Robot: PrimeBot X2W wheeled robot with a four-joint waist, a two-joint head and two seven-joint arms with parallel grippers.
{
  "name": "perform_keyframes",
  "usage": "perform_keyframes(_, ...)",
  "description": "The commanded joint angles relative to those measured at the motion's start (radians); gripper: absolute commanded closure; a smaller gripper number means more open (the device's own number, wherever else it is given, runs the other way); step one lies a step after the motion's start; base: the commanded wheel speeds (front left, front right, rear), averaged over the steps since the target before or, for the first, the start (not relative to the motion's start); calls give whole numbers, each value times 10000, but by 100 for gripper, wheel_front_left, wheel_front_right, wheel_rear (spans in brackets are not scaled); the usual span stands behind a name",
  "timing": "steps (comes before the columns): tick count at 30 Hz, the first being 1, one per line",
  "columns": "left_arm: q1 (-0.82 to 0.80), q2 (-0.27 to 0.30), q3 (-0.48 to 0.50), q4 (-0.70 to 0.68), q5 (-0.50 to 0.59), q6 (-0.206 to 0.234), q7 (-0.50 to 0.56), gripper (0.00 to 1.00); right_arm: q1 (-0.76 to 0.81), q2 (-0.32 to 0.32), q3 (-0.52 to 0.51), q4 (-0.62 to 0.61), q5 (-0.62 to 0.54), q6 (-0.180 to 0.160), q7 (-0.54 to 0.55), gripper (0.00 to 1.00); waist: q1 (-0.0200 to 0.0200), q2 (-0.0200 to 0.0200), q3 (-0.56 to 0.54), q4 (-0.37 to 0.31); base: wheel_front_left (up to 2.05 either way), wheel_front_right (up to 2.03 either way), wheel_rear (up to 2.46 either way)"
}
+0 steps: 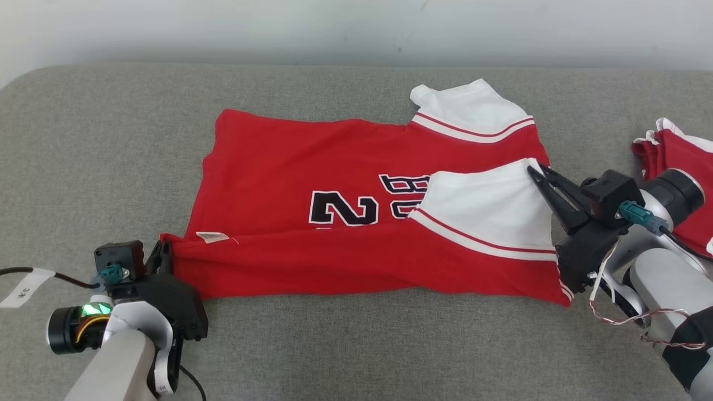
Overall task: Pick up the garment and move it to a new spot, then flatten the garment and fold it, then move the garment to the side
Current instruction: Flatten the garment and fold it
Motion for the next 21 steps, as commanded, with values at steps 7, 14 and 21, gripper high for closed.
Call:
perform_keyframes(7, -218, -104, -163, 131, 67, -50, -91, 11, 239, 401, -401, 37, -115, -25, 184, 100, 0, -1, 9, -140, 0, 0, 0)
perform_keyframes(14, -5, 30, -243, 194, 119, -108, -286, 0, 499, 939, -1031, 497, -366, -25, 439, 0, 0, -1, -114, -108, 0, 0, 0)
perform_keyframes(21, 826, 401, -150, -163, -77, -18, -315, 0, 1474, 796, -2137, 87, 172, -25, 1684, 0, 0, -1, -461, 32, 0, 0, 0)
